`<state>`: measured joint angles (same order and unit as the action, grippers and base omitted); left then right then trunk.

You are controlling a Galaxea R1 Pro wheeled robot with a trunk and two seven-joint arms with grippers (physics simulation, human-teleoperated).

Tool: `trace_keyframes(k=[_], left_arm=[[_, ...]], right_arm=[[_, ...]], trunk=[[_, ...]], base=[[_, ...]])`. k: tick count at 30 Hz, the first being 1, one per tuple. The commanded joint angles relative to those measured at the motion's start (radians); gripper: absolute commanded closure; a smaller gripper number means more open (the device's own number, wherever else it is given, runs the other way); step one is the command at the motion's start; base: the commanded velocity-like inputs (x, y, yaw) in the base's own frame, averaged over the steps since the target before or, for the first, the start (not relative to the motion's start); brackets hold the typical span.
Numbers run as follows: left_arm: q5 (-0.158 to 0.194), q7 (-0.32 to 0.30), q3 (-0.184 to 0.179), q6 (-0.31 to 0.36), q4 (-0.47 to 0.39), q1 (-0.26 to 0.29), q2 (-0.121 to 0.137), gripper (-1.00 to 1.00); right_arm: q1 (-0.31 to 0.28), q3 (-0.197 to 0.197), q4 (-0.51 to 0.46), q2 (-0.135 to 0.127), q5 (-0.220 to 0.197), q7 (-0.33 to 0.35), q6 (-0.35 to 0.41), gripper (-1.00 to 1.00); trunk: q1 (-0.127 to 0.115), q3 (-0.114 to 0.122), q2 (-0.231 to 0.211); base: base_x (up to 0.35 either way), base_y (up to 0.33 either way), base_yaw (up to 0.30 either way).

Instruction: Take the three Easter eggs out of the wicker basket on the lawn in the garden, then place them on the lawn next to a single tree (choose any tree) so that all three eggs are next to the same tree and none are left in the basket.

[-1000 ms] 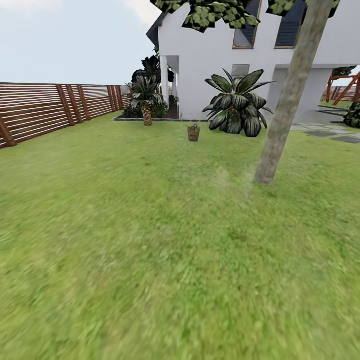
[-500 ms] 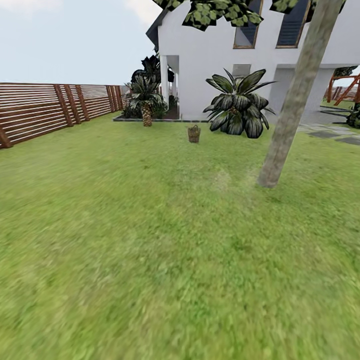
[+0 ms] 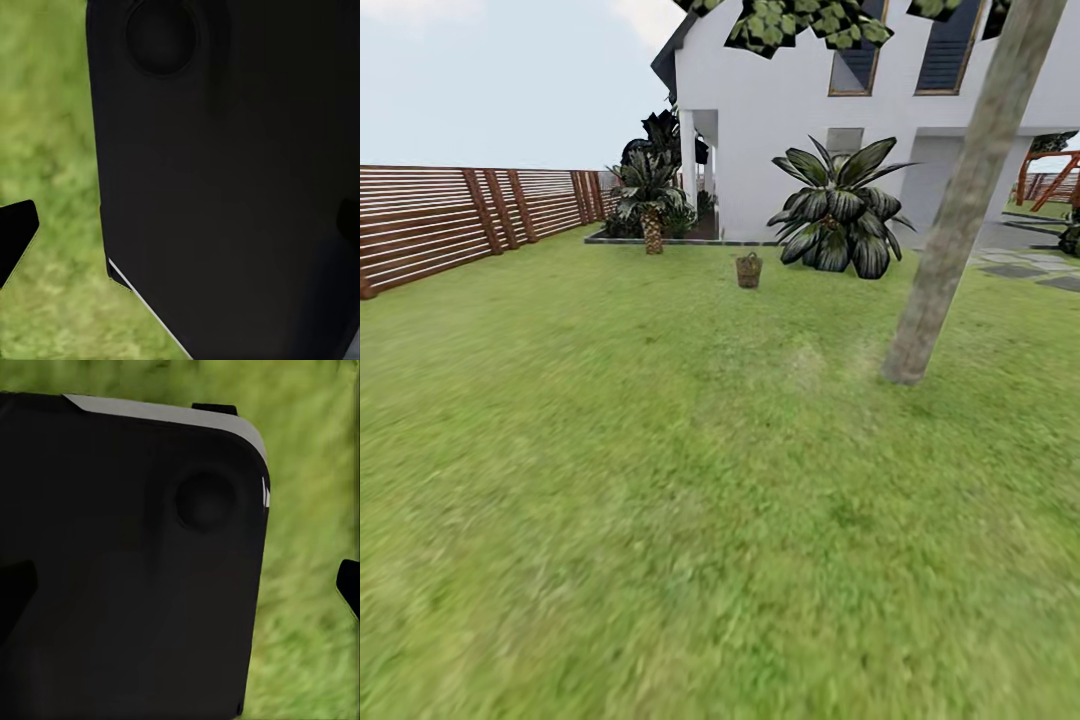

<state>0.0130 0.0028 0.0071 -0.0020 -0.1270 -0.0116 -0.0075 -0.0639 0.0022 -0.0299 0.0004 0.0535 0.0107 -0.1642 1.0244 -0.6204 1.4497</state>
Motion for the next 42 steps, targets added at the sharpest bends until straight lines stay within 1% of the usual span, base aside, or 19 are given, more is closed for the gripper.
trace_keyframes(k=[1, 42], left_arm=[[0.001, 0.0, 0.001, 0.0, -0.002, -0.001, 0.0, -1.0], [0.001, 0.0, 0.001, -0.001, -0.002, -0.001, 0.0, -1.0]], right_arm=[[-0.001, -0.001, 0.001, 0.0, 0.005, 0.0, -0.003, -1.0], [-0.001, -0.001, 0.001, 0.002, 0.003, -0.006, -0.003, -1.0]], trunk=[[0.001, -0.001, 0.0], [0.001, -0.001, 0.0]], base=[[0.34, 0.0, 0.0], [0.34, 0.0, 0.0]])
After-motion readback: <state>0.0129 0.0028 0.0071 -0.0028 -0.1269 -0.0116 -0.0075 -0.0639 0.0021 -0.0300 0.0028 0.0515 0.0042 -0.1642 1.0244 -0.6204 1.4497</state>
